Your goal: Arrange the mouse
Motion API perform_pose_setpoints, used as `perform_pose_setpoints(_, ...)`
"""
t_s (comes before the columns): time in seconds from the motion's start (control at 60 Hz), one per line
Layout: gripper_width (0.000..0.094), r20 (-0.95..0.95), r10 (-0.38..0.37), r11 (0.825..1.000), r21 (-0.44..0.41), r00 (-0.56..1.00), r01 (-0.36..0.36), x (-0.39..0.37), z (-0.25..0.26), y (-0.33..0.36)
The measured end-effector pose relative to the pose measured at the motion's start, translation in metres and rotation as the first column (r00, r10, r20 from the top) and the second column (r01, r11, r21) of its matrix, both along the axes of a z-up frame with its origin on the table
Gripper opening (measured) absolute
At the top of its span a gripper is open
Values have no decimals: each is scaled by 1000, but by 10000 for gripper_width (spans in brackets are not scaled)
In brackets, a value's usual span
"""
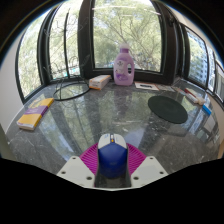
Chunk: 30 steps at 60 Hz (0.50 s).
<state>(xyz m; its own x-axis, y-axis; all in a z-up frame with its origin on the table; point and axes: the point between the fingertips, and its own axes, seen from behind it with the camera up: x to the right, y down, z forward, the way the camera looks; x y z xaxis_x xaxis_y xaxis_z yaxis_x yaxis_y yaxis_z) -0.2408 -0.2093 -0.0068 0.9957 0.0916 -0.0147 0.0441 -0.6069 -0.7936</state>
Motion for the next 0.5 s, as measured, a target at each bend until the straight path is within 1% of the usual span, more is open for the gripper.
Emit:
perform_pose_setpoints(0.067, 356, -36, 47, 998, 29, 998, -46, -12, 25, 8)
perform_pose_setpoints(0.1, 355, -48, 57, 997, 61, 997, -54, -14, 45, 15)
perform_pose_setpoints(0.15, 355, -62, 99, 988, 122, 993, -91, -19, 84, 29)
perform_pose_setpoints(0.217, 354, -87, 136, 966, 232, 987, -113, -18, 148, 54)
perform_pose_setpoints(0.3, 354, -121, 157, 925, 365, 980, -103, 2, 226, 86)
perform_pose_setpoints(0.317, 354, -124, 156, 919, 381, 980, -98, 6, 246, 93)
perform_pose_setpoints(0.367, 352, -140, 140, 898, 436, 980, -66, 33, 273, 113)
perform_pose_setpoints(0.417, 351, -131, 119, 885, 463, 984, -46, 63, 289, 131)
perform_pose_setpoints(0.45, 350, -128, 90, 881, 472, 988, -19, 82, 295, 149)
perform_pose_setpoints(0.467, 351, -121, 79, 883, 470, 990, -13, 93, 292, 156)
perform_pose_setpoints(0.5, 350, -106, 52, 891, 453, 993, 2, 115, 280, 171)
